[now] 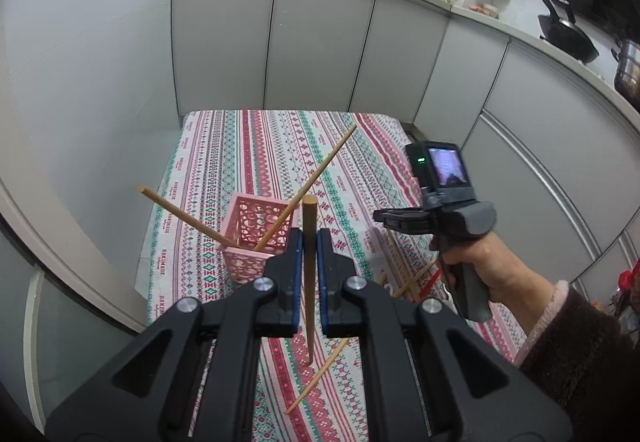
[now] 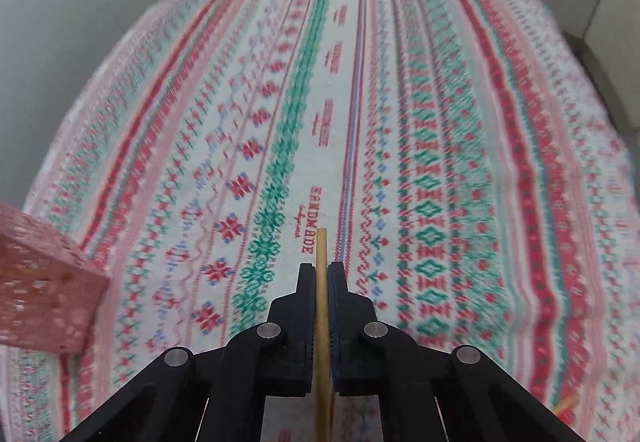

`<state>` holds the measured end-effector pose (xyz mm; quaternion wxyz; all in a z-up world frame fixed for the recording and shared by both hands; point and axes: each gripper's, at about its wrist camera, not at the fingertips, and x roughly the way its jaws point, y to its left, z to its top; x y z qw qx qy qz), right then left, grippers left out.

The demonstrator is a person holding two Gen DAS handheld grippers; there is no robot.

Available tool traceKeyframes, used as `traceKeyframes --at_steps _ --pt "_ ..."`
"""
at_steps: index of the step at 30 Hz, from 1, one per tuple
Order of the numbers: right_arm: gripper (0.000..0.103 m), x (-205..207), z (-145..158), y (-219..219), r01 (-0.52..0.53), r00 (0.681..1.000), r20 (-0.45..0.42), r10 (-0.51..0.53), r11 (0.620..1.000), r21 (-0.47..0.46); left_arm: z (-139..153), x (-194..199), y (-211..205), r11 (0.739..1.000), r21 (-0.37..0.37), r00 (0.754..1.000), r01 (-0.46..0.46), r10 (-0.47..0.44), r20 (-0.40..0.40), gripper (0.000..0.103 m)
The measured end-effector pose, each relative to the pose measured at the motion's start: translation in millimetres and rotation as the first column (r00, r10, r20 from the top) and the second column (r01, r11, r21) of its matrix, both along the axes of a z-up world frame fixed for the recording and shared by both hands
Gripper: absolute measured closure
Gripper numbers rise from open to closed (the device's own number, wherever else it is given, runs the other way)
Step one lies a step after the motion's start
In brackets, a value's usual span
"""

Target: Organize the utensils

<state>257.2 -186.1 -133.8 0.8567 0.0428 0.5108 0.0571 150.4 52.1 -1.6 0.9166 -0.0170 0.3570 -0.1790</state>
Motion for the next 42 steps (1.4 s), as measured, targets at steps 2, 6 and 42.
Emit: traceKeyframes --at_steps 2,6,42 --pt "0.099 -11.9 21.7 -2.3 0.009 0.999 0.036 -0.010 1.000 0.006 3.6 -2.3 3.3 1.000 -0.021 1.000 -0.008 0.008 0.012 0.095" --pt "0.099 -38.5 65.7 -3.0 0.022 0.993 0.114 -0.024 0.999 0.027 12.8 -6.6 10.9 0.998 -0.045 0.998 -0.034 0.037 0.050 0.095" --pt "0.099 -133.8 246.6 46.6 -0.055 0.776 0.604 -0.180 0.935 0.350 35.5 28.3 35.4 0.973 -0.164 0.920 -0.164 0.211 0.331 0.095"
